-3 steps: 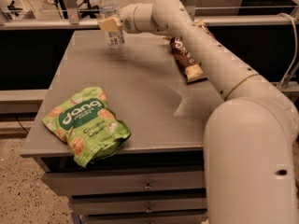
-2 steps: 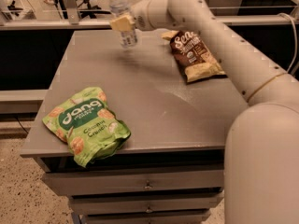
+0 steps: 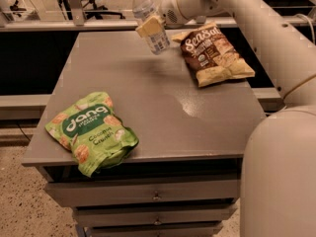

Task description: Knock blue plastic bottle over

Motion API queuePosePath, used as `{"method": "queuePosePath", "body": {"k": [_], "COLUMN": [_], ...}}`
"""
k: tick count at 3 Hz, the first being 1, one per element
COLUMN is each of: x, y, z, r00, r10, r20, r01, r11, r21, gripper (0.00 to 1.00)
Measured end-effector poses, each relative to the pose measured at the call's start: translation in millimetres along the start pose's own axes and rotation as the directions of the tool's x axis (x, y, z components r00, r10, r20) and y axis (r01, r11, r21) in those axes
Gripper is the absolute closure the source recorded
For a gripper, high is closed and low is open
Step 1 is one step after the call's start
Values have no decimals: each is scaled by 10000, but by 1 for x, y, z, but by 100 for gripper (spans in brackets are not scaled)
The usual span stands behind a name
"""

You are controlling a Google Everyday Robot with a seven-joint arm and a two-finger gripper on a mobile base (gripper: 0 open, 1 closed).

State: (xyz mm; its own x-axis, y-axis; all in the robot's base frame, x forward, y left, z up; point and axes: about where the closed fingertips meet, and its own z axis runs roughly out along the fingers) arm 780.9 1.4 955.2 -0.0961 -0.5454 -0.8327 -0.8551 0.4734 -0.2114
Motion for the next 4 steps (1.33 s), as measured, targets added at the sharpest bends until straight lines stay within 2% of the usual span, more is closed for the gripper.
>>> {"method": "queuePosePath", "body": {"k": [1, 2, 3, 4], "x": [9, 23, 38, 43], "y": [7, 29, 58, 90], "z": [-8, -9, -1, 19], "r00": [9894, 9662, 9282, 9234], "r10": [-948, -1710, -2565, -2871], "r20": [-1098, -1931, -2695, -2549], "r01": [867, 1317, 1594, 1516], "r11": [9933, 9707, 9287, 8826], "r21": [-763, -2008, -3348, -4450], "gripper": [100, 100, 100, 74]}}
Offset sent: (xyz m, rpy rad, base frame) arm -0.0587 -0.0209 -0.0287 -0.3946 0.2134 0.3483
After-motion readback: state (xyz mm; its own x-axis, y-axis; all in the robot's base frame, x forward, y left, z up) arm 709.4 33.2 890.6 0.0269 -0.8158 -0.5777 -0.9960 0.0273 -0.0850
